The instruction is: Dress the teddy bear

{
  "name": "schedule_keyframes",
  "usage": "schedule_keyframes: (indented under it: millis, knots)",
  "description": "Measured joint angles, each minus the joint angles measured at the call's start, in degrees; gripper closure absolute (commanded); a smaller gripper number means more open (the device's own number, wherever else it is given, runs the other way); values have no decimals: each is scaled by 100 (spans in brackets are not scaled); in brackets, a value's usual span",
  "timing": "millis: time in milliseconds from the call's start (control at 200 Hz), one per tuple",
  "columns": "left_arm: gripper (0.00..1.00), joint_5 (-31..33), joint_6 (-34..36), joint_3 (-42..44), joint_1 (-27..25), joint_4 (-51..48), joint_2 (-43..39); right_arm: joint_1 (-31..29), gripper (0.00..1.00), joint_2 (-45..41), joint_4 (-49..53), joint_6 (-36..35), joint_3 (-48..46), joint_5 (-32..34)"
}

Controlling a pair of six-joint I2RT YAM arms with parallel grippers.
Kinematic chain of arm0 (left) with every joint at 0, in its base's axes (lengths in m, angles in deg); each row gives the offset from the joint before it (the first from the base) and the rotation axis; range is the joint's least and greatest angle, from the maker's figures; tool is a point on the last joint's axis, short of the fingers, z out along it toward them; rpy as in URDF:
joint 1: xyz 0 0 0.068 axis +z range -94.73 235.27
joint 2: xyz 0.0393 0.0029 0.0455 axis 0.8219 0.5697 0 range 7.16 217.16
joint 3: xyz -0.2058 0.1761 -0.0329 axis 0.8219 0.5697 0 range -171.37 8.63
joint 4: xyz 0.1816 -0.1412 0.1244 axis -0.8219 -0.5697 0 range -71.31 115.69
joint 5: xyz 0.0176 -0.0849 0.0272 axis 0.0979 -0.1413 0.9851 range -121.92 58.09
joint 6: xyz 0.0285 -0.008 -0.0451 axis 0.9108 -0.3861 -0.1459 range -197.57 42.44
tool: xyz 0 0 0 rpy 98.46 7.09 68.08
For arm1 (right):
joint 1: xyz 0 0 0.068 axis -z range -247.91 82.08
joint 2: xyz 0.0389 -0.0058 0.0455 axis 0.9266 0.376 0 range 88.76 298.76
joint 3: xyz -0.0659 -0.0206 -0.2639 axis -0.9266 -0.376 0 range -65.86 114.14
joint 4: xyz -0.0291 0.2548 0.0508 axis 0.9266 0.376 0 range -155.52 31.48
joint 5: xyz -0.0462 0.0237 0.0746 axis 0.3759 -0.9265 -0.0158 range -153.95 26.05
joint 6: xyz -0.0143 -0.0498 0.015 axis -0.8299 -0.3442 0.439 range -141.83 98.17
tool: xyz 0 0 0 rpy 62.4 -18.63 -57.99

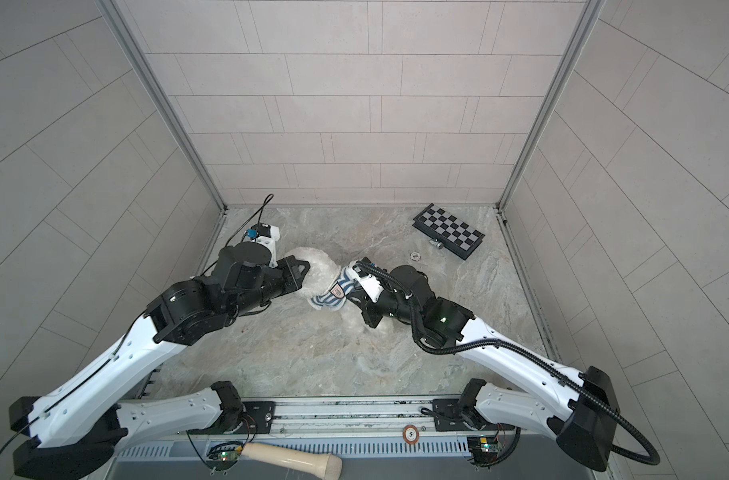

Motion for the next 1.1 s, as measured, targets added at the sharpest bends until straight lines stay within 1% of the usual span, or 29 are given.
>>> schedule_keyframes:
  millis: [20,110,190,245,305,396,466,521,611,621,636,691,786,821,876,926,966,1036,1101]
  knots:
    - [100,2,15,13,-7,-4,-9,74,100,17,85,98,42,-149]
    - [93,-59,118,232,4,92,28,389,100,201,350,415,61,-616]
    - [89,-179,227,544,136,262,203,678,100,470,474,570,-37,-946]
    - [87,-280,332,811,293,450,437,868,100,713,468,623,-151,-1163]
    - [87,-393,457,1095,446,651,741,1110,100,1058,435,654,-295,-1368]
    - [85,-509,682,1327,586,848,1252,1425,100,1652,389,662,-367,-1659]
    - [75,-562,903,1381,638,1034,1609,1620,100,2094,297,649,-343,-1836]
    - [69,-599,1038,1373,649,1215,1784,1735,100,2363,258,627,-254,-1908]
    - [51,-643,1373,1279,658,1360,1956,1827,100,2629,188,549,-37,-1952]
    - [49,-647,1360,1270,660,1373,1967,1836,99,2647,181,542,-13,-1952]
    - [47,-673,1517,1241,662,1370,1987,1847,98,2684,164,525,22,-1947]
    - [42,-686,1637,1161,662,1386,2022,1853,91,2776,118,483,107,-1926]
    - [39,-686,1965,1095,662,1362,1989,1867,79,2822,68,380,129,-1888]
    - [41,-702,2079,1095,662,1351,1950,1875,74,2820,57,339,127,-1882]
    - [48,-789,2225,1104,662,1355,1878,1880,68,2774,-17,315,76,-1843]
    - [52,-901,2354,1150,662,1440,1784,1884,64,2686,-98,267,-15,-1799]
    - [53,-1032,2422,1191,662,1508,1722,1886,61,2599,-131,278,-101,-1742]
    - [53,-1292,2575,1209,656,1615,1705,1919,50,2463,-195,291,-238,-1657]
    - [54,-1532,2723,1172,629,1657,1812,1943,43,2354,-275,321,-380,-1582]
